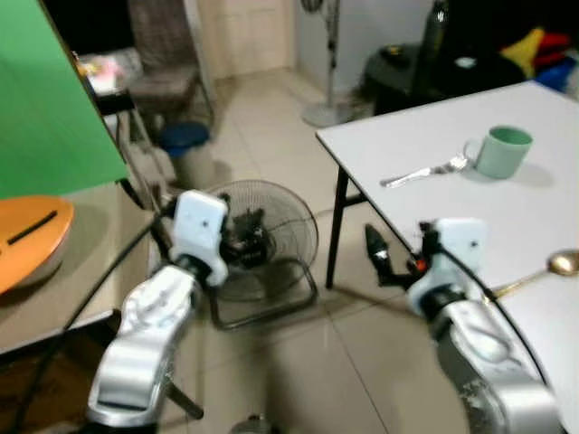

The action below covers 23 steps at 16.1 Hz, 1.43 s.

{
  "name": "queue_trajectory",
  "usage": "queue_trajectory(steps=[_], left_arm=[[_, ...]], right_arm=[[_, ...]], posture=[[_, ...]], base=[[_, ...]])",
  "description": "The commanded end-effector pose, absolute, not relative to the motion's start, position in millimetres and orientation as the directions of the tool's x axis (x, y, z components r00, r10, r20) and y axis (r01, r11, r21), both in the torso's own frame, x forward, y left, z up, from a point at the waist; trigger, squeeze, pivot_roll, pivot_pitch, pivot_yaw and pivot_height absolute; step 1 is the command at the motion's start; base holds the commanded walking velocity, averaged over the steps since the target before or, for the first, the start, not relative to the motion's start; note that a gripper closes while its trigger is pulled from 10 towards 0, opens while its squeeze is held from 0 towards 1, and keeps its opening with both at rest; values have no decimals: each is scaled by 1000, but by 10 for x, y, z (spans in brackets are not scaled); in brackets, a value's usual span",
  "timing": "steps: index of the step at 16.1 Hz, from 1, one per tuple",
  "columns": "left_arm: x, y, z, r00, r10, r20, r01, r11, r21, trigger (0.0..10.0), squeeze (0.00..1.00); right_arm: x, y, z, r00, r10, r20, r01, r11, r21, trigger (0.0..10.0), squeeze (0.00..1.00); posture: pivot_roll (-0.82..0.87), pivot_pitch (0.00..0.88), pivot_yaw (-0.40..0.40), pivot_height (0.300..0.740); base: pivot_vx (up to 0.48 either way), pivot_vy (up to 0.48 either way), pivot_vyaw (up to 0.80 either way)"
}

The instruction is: Setting the table

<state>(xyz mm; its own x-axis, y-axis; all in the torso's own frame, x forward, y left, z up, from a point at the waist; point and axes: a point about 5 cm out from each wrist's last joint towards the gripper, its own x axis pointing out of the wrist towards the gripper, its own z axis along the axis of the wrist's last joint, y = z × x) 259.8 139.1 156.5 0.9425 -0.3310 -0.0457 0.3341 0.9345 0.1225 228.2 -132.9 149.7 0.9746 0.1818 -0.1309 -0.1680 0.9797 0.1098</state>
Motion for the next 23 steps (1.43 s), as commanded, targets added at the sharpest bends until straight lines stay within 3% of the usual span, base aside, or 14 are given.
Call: queue_trajectory(steps=[1, 16, 23], left_arm=[[2603, 1375, 1590, 943, -332, -40, 334, 934, 124, 10000, 0], [2582, 1388, 1618, 946, -321, -34, 323, 938, 123, 10000, 0], [2639, 1428, 1776, 955, -292, 50, 282, 947, 154, 10000, 0]], right_arm=[[2293, -1353, 1546, 979, 170, -110, -158, 982, 104, 10000, 0], [2309, -1274, 1537, 968, 222, -119, -210, 972, 103, 10000, 0], [2354, -1216, 1590, 955, 284, -91, -274, 956, 108, 10000, 0]], posture=[[89, 0, 106, 727], [106, 0, 91, 727], [113, 0, 91, 727]], base=[[0, 341, 0], [0, 338, 0], [0, 0, 779]])
